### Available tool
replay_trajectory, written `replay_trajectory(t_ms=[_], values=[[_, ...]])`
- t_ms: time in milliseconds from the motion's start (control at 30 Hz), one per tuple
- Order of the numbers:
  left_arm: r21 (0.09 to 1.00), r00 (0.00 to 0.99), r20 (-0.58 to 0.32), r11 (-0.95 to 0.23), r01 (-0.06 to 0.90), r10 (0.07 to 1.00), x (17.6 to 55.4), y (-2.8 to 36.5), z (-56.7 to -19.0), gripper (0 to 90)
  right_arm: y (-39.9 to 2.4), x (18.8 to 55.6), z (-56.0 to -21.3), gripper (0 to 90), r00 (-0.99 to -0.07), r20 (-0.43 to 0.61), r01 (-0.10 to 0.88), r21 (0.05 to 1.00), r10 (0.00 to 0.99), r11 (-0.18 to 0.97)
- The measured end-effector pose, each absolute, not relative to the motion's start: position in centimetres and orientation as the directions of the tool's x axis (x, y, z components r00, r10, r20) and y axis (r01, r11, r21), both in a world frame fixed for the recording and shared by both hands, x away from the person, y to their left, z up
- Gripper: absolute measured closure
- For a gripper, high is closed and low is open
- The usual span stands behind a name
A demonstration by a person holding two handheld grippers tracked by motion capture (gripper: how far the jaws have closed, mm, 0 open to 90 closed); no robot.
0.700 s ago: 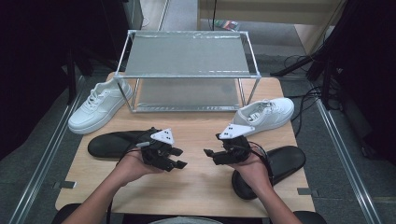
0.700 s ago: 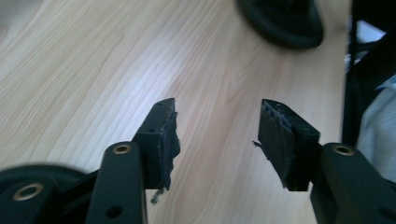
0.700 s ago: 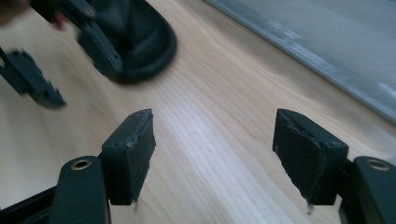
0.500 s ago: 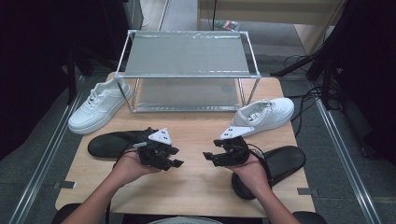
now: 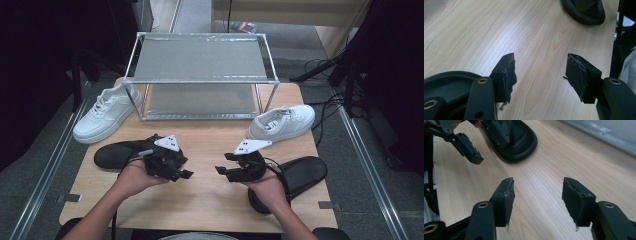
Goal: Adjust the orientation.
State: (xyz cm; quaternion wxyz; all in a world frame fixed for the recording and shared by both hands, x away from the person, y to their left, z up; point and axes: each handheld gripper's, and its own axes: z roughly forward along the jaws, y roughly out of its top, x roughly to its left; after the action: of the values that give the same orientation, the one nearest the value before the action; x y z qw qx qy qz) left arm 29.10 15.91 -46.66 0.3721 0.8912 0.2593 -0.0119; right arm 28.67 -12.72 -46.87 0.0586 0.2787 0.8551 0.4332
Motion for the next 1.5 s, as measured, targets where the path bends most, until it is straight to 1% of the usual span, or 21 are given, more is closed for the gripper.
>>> replay_trajectory(t_ms=[33,67,167,200,233,300,333,500,533,600,800,900,967,1033,1167,1300,1333,1433,1500], values=[[0.657,0.865,-0.214,-0.589,0.471,0.453,29.1,15.9,-46.7,41.4,-12.7,28.7,-46.9,45.1,-0.838,0.141,0.426,0.773,0.527,0.469],[0.657,0.86,-0.225,-0.58,0.481,0.458,29.1,16.1,-46.6,41.5,-12.9,28.8,-46.8,45.3,-0.83,0.164,0.445,0.772,0.533,0.455],[0.645,0.849,-0.246,-0.574,0.504,0.468,29.1,16.4,-46.6,41.7,-13.0,28.8,-46.6,42.0,-0.827,0.169,0.447,0.776,0.537,0.444],[0.643,0.833,-0.281,-0.55,0.533,0.477,29.1,16.5,-46.5,41.7,-13.0,28.8,-46.6,42.0,-0.827,0.169,0.447,0.776,0.537,0.444],[0.65,0.825,-0.304,-0.53,0.545,0.477,28.8,16.6,-46.4,41.9,-13.1,28.9,-46.6,39.8,-0.827,0.169,0.446,0.778,0.536,0.442],[0.656,0.835,-0.292,-0.538,0.53,0.466,28.7,16.7,-46.3,42.2,-13.1,28.9,-46.6,39.4,-0.826,0.172,0.449,0.777,0.537,0.441],[0.656,0.845,-0.266,-0.555,0.511,0.463,28.6,16.8,-46.3,42.6,-13.1,28.9,-46.6,38.9,-0.826,0.174,0.448,0.78,0.536,0.437],[0.655,0.841,-0.267,-0.552,0.517,0.471,28.8,17.6,-46.3,42.7,-12.9,28.8,-46.5,38.8,-0.825,0.183,0.454,0.778,0.534,0.435],[0.658,0.841,-0.25,-0.553,0.511,0.48,28.8,17.9,-46.2,42.9,-12.9,28.9,-46.5,37.8,-0.821,0.199,0.466,0.775,0.535,0.427],[0.664,0.836,-0.264,-0.538,0.519,0.481,28.9,18.4,-46.0,45.5,-12.9,29.0,-46.4,36.8,-0.816,0.211,0.476,0.775,0.539,0.417],[0.658,0.813,-0.268,-0.518,0.546,0.517,29.2,19.8,-46.1,44.8,-12.8,29.1,-46.1,38.9,-0.825,0.194,0.456,0.783,0.531,0.423],[0.662,0.807,-0.261,-0.51,0.549,0.531,29.0,20.6,-46.0,44.4,-12.7,29.3,-45.9,38.4,-0.823,0.196,0.458,0.784,0.533,0.418],[0.659,0.806,-0.262,-0.511,0.551,0.531,29.0,20.9,-46.0,44.5,-12.7,29.4,-45.9,36.9,-0.823,0.195,0.457,0.786,0.534,0.417],[0.653,0.799,-0.264,-0.509,0.56,0.54,28.9,21.4,-46.0,44.7,-12.5,29.6,-45.9,33.0,-0.822,0.193,0.459,0.782,0.535,0.422],[0.656,0.792,-0.244,-0.506,0.56,0.56,28.8,22.4,-45.8,44.8,-12.2,29.9,-46.1,31.2,-0.818,0.2,0.473,0.767,0.539,0.433],[0.654,0.784,-0.221,-0.509,0.56,0.58,28.6,23.6,-45.7,44.9,-11.8,30.0,-46.0,23.0,-0.819,0.206,0.471,0.774,0.536,0.423],[0.652,0.781,-0.215,-0.509,0.562,0.586,28.6,23.9,-45.7,44.9,-11.7,30.0,-45.9,22.1,-0.815,0.213,0.478,0.773,0.539,0.417],[0.651,0.776,-0.215,-0.505,0.566,0.593,28.6,24.3,-45.8,44.8,-11.6,30.1,-46.0,22.2,-0.812,0.211,0.481,0.771,0.545,0.418],[0.651,0.769,-0.208,-0.501,0.571,0.605,28.6,24.8,-45.8,44.7,-11.6,30.0,-45.9,27.0,-0.817,0.189,0.464,0.777,0.544,0.426]])
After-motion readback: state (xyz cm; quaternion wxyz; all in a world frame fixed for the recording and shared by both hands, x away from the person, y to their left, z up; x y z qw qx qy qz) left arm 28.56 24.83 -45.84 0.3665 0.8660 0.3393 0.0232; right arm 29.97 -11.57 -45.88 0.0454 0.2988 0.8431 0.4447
